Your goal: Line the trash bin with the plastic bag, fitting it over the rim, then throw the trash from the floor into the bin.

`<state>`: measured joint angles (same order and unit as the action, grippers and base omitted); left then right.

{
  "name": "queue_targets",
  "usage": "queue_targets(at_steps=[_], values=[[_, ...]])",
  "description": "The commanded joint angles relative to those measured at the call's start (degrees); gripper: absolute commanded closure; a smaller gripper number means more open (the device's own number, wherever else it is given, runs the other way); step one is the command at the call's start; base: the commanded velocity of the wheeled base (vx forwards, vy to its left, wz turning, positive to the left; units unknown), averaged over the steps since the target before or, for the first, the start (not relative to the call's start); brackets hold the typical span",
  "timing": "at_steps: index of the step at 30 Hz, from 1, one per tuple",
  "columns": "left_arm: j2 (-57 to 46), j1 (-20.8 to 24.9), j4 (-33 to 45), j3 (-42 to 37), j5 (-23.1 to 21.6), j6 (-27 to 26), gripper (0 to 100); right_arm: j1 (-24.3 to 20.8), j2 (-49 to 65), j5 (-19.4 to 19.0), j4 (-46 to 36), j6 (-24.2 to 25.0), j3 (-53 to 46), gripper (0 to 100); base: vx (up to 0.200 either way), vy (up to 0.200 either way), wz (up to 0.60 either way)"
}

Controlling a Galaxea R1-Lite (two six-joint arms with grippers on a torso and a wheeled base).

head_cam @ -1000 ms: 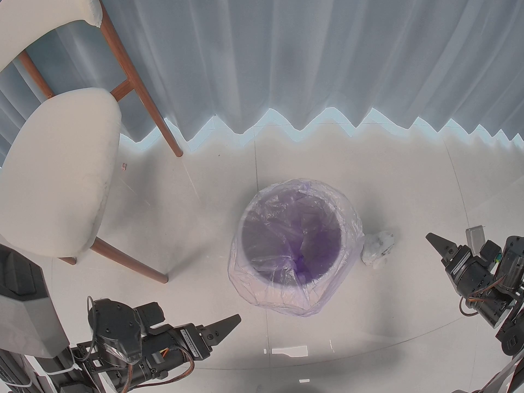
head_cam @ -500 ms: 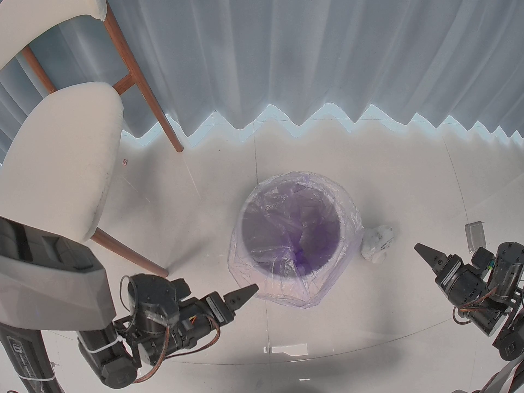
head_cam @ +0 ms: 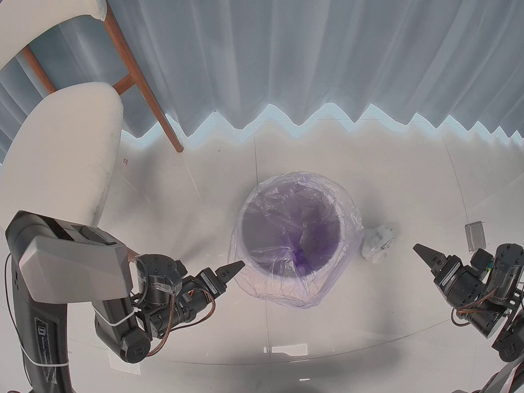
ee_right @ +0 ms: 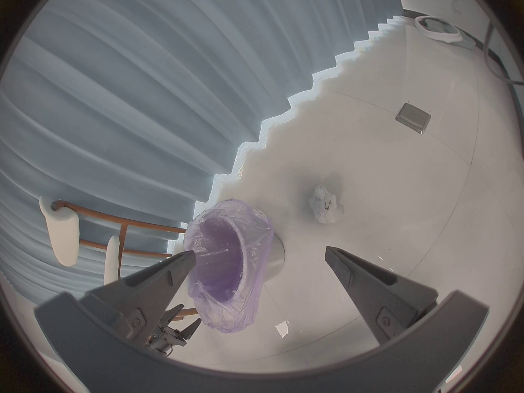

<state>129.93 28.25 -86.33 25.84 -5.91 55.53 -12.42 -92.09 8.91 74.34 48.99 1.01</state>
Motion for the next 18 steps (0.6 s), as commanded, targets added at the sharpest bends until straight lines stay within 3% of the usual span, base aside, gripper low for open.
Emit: queue_targets(at_steps=[1, 18], values=[[3.3, -1.1, -0.1, 1.2, 0.1, 0.4, 0, -0.1, -0.1, 0.1, 0.0, 0.3, -1.0, 0, 0.0, 0.0, 0.0], [8.1, -2.3, -0.1, 8.6, -0.4, 0.4, 0, -0.1, 0.8, 1.7, -0.1, 0.4, -1.0, 0, 0.0, 0.0, 0.0]])
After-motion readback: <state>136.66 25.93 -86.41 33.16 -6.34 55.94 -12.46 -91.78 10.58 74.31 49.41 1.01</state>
